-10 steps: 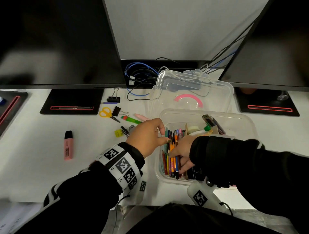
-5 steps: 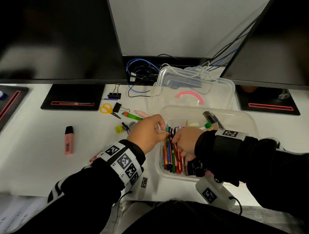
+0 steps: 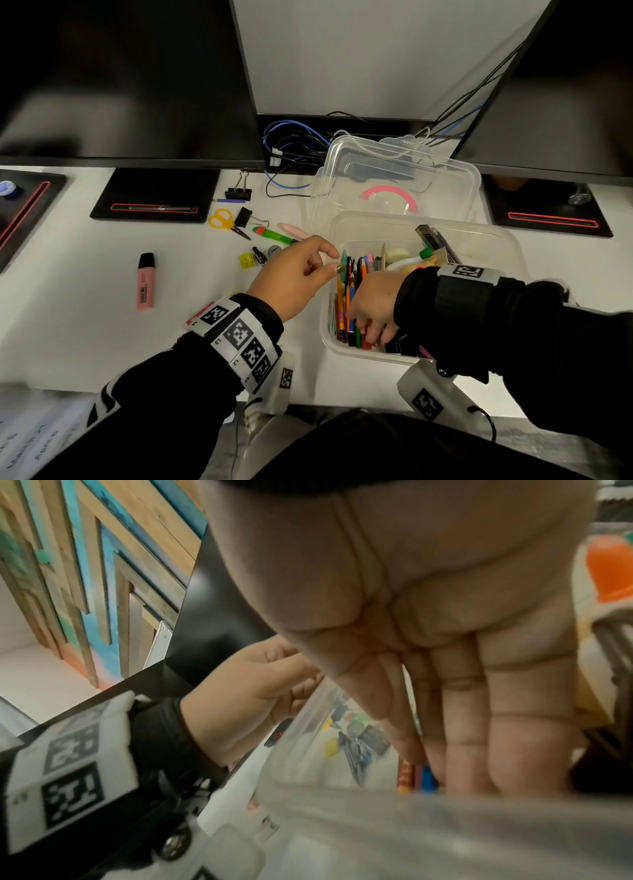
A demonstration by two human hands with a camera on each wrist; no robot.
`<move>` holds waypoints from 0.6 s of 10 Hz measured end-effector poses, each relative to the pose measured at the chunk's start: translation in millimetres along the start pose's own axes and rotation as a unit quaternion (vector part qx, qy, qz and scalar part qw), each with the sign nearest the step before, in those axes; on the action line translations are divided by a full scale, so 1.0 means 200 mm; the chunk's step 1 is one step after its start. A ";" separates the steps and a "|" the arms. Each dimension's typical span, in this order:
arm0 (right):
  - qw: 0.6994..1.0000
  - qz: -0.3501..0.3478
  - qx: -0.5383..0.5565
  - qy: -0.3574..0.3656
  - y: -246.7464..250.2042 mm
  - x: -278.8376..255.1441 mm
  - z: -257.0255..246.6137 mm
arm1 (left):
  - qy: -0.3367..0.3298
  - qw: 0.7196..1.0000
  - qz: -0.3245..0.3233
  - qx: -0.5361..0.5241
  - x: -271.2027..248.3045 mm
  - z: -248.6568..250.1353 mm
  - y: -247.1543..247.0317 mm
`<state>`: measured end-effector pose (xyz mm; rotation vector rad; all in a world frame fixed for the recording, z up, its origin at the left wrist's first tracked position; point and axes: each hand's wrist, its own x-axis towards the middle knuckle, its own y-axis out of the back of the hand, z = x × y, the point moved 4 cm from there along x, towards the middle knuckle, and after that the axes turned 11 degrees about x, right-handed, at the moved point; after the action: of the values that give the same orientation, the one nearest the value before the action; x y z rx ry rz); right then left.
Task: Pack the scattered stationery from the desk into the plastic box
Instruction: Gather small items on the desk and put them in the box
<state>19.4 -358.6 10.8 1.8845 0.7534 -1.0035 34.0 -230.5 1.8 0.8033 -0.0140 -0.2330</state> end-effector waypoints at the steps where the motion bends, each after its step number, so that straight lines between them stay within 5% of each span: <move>1: 0.997 0.035 -0.057 0.024 0.05 0.00 -0.02 | 0.019 0.999 0.025 -0.021 -0.03 -0.05 0.04; 2: 0.967 0.054 -0.242 0.065 0.07 0.01 -0.06 | 0.051 0.998 0.040 -0.003 -0.05 -0.14 0.09; 5: 0.969 0.017 -0.240 0.054 0.03 0.00 -0.03 | 0.188 0.964 -0.038 0.184 -0.10 -0.64 0.26; 6: 0.975 0.056 -0.206 0.062 0.09 -0.06 -0.07 | 0.223 0.951 -0.065 0.203 -0.13 -0.74 0.30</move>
<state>33.3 -355.4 32.4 1.6140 0.8445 -0.6061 35.8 -80.5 -56.7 1.2569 0.4297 -0.1697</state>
